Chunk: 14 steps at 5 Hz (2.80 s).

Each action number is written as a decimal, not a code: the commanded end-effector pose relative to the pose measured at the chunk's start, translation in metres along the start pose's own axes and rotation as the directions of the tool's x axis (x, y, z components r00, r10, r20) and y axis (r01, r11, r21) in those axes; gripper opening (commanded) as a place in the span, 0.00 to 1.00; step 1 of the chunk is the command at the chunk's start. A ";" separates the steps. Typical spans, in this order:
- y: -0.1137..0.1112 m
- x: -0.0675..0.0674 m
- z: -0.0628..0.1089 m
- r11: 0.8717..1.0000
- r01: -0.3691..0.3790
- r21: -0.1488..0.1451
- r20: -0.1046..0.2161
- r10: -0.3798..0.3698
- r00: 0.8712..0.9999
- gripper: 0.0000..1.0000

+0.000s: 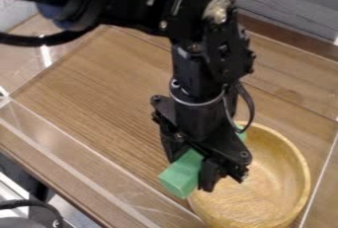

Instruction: Remove the green block from inside the brown bowl and put it on the table

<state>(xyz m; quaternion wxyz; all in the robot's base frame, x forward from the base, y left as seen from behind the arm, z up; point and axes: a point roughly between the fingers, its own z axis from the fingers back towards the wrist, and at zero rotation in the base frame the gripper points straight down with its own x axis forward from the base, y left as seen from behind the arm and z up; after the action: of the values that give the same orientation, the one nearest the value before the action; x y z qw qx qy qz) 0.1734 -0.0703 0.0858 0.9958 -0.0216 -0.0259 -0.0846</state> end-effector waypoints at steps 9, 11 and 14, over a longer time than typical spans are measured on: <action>0.023 0.002 0.011 0.998 0.055 -0.007 0.070 -0.054 0.996 0.00; 0.024 0.002 0.011 0.998 0.060 -0.008 0.078 -0.059 0.995 0.00; 0.027 0.002 0.011 0.998 0.063 -0.010 0.090 -0.061 0.994 0.00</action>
<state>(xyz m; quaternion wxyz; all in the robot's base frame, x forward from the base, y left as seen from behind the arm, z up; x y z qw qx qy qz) 0.1744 -0.0451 0.0884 0.9917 -0.0296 -0.0514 -0.1139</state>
